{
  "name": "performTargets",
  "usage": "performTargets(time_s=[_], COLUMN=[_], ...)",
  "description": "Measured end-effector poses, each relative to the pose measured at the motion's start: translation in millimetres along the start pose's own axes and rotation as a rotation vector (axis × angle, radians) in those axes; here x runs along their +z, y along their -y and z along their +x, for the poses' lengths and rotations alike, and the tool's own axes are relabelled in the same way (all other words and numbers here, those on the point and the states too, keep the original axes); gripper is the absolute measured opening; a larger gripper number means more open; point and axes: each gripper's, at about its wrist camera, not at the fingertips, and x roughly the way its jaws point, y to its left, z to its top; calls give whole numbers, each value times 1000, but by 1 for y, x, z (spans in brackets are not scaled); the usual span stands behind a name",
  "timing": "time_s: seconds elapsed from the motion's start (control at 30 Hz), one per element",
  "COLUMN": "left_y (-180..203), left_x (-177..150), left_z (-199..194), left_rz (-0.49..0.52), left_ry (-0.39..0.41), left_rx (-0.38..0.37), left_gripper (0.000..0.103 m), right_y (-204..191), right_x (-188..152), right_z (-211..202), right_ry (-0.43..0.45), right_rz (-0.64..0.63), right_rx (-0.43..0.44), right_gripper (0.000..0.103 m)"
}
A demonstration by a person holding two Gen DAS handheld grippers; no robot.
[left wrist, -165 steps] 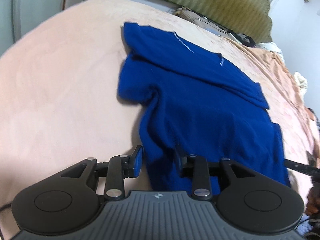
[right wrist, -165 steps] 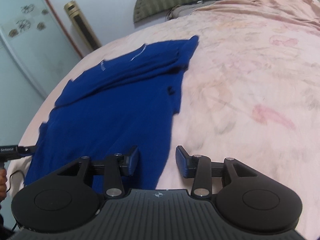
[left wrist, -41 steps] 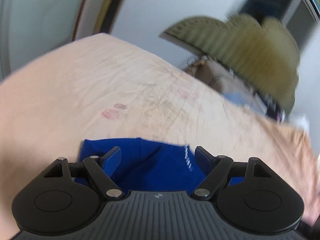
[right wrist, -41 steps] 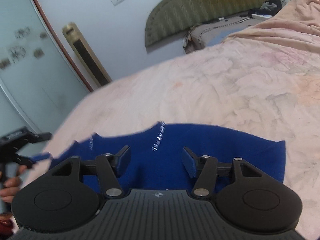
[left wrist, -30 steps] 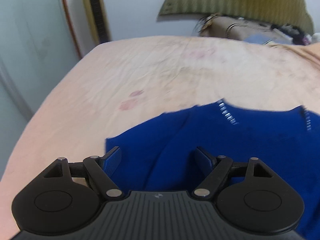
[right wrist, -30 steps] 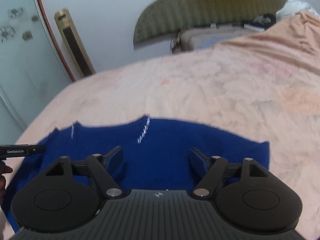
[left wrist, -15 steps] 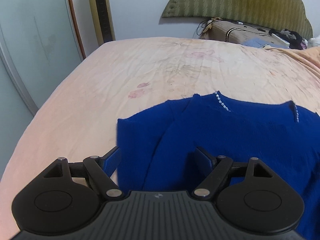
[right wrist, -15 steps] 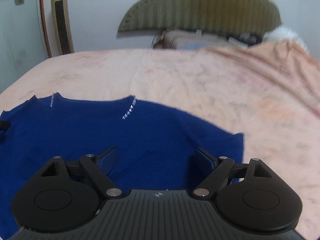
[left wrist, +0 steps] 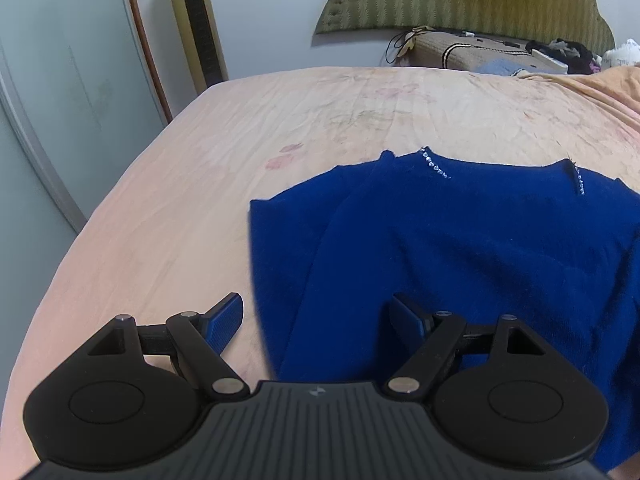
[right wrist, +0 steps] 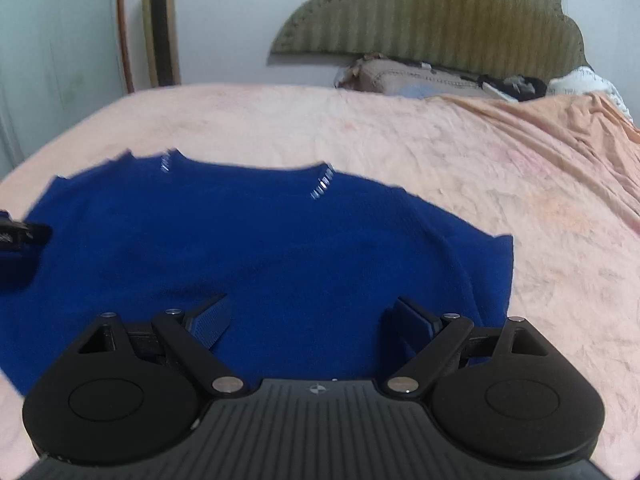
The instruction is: Fold small clothes
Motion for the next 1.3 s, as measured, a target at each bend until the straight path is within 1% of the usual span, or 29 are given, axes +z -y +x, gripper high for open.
performTargets(time_s=[0.13,0.3,0.6,0.73,0.93,1.07,1.3], left_y=[-8,-11,-12,-12,-14,-15,-19], left_x=[-1,-1,-4,-5,-6,-7,-7], left_z=[-3,-5,-3,-3,-4,-5,-8], left_rz=[-18,-20,-13,-14,-14,-14,-17], left_ry=[7,7,11,11,15,18,17], left_rx=[0,2,6,11,9,8,9], left_gripper=[80,80,80,80,80,80,80], right_y=[-23,-48,-74,-85,-93,-103,-113], right_x=[1,2,-7,-12,-18,-23,-27], right_z=[-19,-31,-38,-41,-44,-47,-50], right_ry=[54,74,60,71,62,64,57], right_rz=[-80,-145,-195,-229,-243,-273,-293], right_rx=[8,54,109,101,118,102,112], right_gripper=[90,90,89,89,89,89,89])
